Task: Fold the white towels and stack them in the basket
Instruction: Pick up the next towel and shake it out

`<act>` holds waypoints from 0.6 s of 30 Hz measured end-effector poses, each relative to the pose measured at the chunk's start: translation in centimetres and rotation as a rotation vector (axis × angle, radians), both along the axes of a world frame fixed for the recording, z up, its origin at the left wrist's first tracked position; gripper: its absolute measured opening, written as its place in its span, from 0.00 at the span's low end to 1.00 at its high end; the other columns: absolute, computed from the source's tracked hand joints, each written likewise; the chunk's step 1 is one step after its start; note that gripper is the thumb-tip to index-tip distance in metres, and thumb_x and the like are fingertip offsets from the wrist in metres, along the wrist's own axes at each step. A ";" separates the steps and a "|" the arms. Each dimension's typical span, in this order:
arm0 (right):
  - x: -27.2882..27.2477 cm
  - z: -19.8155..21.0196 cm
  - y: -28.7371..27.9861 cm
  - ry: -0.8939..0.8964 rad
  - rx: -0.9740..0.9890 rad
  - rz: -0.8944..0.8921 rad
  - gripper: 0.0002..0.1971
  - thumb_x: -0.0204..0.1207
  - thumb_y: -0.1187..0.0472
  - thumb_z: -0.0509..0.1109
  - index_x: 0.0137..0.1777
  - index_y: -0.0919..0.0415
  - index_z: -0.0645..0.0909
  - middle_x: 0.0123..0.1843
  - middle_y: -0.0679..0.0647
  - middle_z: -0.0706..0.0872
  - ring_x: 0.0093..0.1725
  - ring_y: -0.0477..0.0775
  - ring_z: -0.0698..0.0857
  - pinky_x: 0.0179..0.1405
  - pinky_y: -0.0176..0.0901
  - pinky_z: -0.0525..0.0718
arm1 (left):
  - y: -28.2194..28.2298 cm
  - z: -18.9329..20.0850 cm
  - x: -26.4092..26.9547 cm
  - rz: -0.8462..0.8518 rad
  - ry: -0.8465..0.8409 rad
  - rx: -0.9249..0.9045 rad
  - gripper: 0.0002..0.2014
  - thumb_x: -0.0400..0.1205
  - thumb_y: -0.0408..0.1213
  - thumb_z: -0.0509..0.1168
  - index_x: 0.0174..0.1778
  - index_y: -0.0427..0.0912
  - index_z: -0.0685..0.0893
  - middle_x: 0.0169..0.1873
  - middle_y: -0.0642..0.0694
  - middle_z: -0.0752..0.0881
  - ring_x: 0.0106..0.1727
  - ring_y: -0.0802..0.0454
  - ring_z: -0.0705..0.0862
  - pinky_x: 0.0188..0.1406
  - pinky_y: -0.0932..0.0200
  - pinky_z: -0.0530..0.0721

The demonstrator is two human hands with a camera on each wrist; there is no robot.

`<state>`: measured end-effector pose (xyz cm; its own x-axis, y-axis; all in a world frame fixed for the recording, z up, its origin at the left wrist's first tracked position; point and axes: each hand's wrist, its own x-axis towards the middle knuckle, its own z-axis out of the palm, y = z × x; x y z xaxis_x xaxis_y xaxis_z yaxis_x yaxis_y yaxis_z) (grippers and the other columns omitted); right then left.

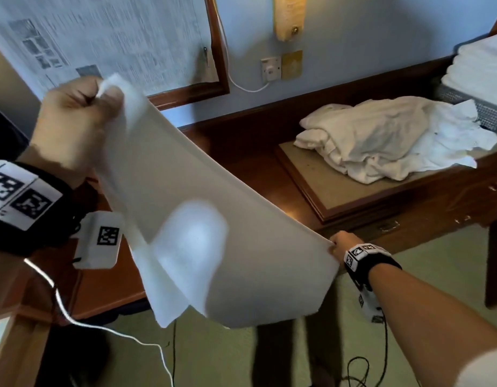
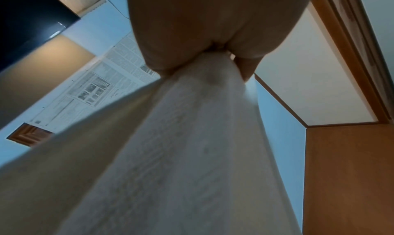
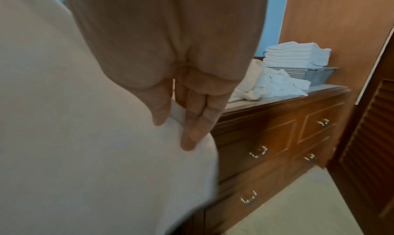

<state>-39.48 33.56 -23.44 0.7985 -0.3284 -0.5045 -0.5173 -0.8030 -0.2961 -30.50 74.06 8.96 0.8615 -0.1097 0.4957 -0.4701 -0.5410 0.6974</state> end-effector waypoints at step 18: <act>10.4 25.4 9.2 -0.844 1.067 0.506 0.16 0.70 0.65 0.75 0.58 0.68 0.83 0.52 0.61 0.88 0.51 0.53 0.86 0.58 0.49 0.84 | -11.7 -3.2 0.8 -0.265 0.143 0.144 0.06 0.84 0.40 0.71 0.48 0.46 0.94 0.41 0.45 0.93 0.42 0.47 0.89 0.43 0.43 0.88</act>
